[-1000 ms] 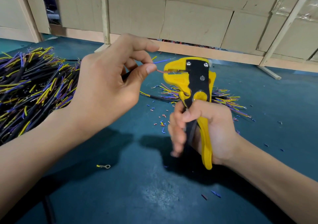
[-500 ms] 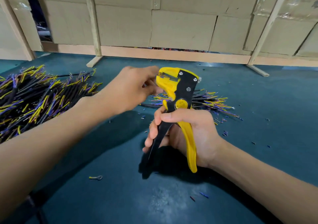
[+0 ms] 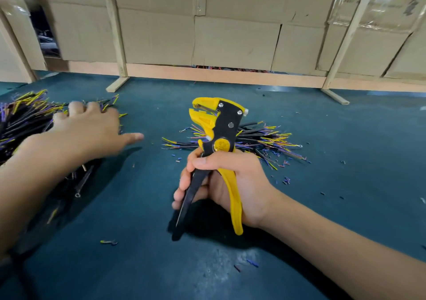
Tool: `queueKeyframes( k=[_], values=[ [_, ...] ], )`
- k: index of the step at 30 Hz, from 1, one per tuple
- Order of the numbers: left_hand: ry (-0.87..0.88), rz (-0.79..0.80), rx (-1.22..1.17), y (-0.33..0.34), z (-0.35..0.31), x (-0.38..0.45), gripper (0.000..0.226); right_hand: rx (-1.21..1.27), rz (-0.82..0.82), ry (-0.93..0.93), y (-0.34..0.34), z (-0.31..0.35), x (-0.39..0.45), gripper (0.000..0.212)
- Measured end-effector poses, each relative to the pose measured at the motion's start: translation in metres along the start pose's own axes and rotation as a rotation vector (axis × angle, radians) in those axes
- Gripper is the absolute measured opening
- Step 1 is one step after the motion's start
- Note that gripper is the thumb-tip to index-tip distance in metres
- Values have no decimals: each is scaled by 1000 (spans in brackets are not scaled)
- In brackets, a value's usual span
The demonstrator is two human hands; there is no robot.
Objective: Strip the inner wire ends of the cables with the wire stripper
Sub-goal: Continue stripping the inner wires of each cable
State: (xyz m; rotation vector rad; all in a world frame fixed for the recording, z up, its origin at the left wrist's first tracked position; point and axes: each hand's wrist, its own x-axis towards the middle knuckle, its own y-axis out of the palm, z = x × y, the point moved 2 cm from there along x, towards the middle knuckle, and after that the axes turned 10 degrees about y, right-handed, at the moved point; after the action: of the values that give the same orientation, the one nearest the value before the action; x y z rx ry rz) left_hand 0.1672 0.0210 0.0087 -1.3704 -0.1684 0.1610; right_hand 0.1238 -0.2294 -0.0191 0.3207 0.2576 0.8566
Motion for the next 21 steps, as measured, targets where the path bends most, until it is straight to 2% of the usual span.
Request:
queueKeyframes(
  k=[2,5,7,9,11,17,19,21],
  values=[
    [-49,57,69,7,13,1,70,-2,-8,-9,-1,0,0,9],
    [-34,-52,37,4,9,6,27,-6,-14,-23,-2,-1,0,8],
    [-64,-106,-57,1,8,5,12,-7,-23,-28,-3,-1,0,7],
    [-74,-152,-138,0,12,2,16,3,-30,-32,-3,-1,1,6],
    [-30,-239,-188,-3,15,-2,10,22,-29,-38,-4,-1,2,6],
    [274,-700,-321,-29,-11,-23,7,97,-70,-75,-10,3,2,11],
    [380,-772,-457,-34,-24,-31,8,117,-147,-133,-14,9,3,9],
    [476,-763,-626,-33,-38,-38,8,134,-258,-209,-21,17,3,10]
  ],
)
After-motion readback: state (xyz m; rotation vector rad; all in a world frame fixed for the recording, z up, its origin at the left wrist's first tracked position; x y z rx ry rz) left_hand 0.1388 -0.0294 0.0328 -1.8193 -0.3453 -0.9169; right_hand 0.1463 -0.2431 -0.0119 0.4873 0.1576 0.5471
